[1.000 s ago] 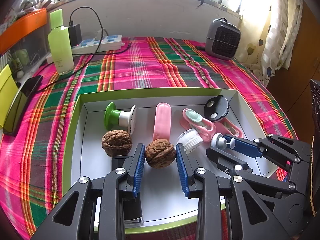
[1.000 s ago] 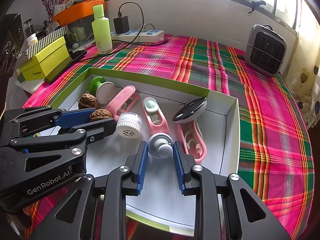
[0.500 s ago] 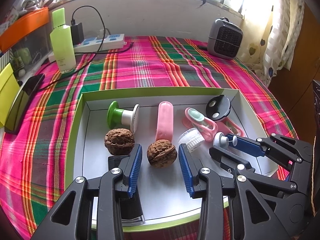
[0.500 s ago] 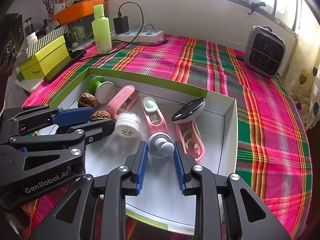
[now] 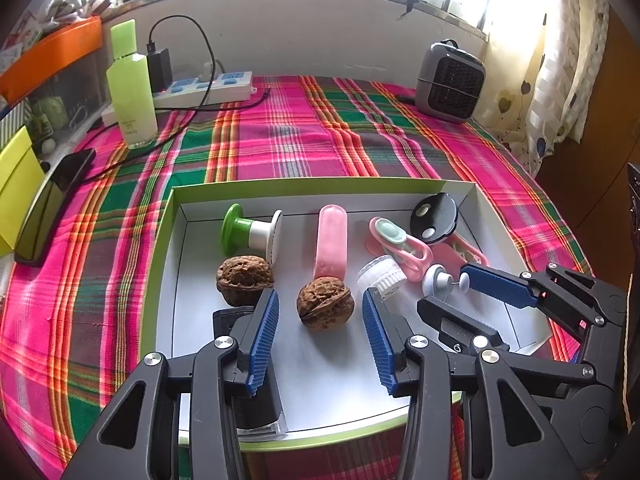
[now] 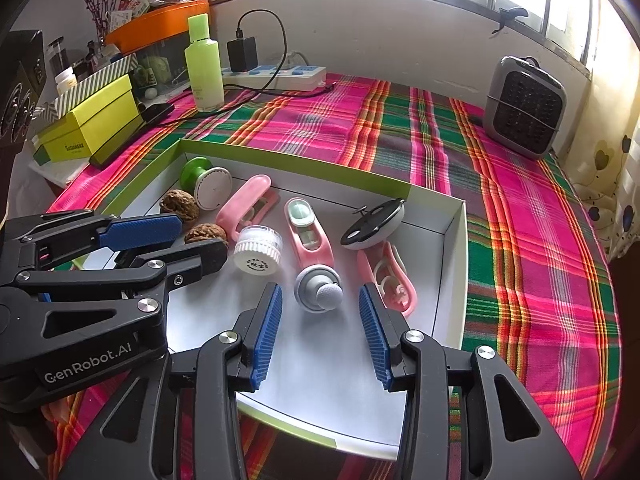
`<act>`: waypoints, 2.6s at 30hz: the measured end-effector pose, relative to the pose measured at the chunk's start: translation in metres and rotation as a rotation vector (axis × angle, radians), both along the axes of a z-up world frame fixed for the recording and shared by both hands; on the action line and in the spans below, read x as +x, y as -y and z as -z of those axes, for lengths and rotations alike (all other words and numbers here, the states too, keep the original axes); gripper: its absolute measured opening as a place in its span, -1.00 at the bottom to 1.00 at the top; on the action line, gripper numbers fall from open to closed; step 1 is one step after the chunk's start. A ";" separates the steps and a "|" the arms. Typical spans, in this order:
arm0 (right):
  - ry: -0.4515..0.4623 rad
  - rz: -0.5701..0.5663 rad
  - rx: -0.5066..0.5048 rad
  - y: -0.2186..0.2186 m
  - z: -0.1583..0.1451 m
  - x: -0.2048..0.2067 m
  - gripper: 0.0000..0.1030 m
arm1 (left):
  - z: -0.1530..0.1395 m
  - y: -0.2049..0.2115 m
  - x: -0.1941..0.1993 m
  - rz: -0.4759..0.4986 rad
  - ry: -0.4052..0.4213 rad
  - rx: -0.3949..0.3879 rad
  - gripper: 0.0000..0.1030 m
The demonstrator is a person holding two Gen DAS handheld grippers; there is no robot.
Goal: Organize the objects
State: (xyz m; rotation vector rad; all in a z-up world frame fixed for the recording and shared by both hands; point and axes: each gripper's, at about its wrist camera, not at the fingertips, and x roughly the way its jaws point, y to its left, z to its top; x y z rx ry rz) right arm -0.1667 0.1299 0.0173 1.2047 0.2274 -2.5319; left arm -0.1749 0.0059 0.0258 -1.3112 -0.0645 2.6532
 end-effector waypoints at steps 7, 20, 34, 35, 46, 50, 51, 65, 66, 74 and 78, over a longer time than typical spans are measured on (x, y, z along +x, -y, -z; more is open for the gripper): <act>-0.010 0.009 -0.010 -0.003 -0.004 0.007 -0.19 | -0.006 0.002 0.010 -0.007 -0.016 0.000 -0.17; -0.062 0.049 -0.051 -0.010 -0.021 0.031 -0.19 | -0.020 0.005 0.039 -0.035 -0.074 -0.019 -0.17; -0.091 0.064 -0.094 -0.010 -0.025 0.062 -0.19 | -0.023 0.014 0.074 -0.073 -0.105 -0.006 -0.17; -0.095 0.065 -0.100 -0.010 -0.025 0.065 -0.19 | -0.023 0.015 0.076 -0.078 -0.107 -0.004 -0.17; -0.095 0.077 -0.110 -0.010 -0.022 0.084 -0.19 | -0.019 0.009 0.102 -0.083 -0.131 -0.040 -0.17; -0.082 0.080 -0.107 -0.010 -0.018 0.091 -0.14 | -0.014 0.010 0.108 -0.092 -0.116 -0.047 -0.17; -0.074 0.082 -0.106 -0.011 -0.016 0.092 -0.13 | -0.012 0.010 0.109 -0.096 -0.107 -0.048 -0.17; 0.005 0.107 -0.068 -0.014 0.007 0.098 0.04 | 0.011 0.008 0.118 -0.109 -0.044 -0.068 -0.16; 0.008 0.110 -0.063 -0.014 0.008 0.097 0.04 | 0.012 0.008 0.118 -0.108 -0.041 -0.067 -0.16; 0.021 0.126 -0.044 -0.016 0.012 0.094 0.04 | 0.015 0.006 0.116 -0.110 -0.036 -0.080 -0.12; 0.020 0.134 -0.034 -0.016 0.011 0.092 0.05 | 0.015 0.004 0.114 -0.110 -0.033 -0.092 -0.04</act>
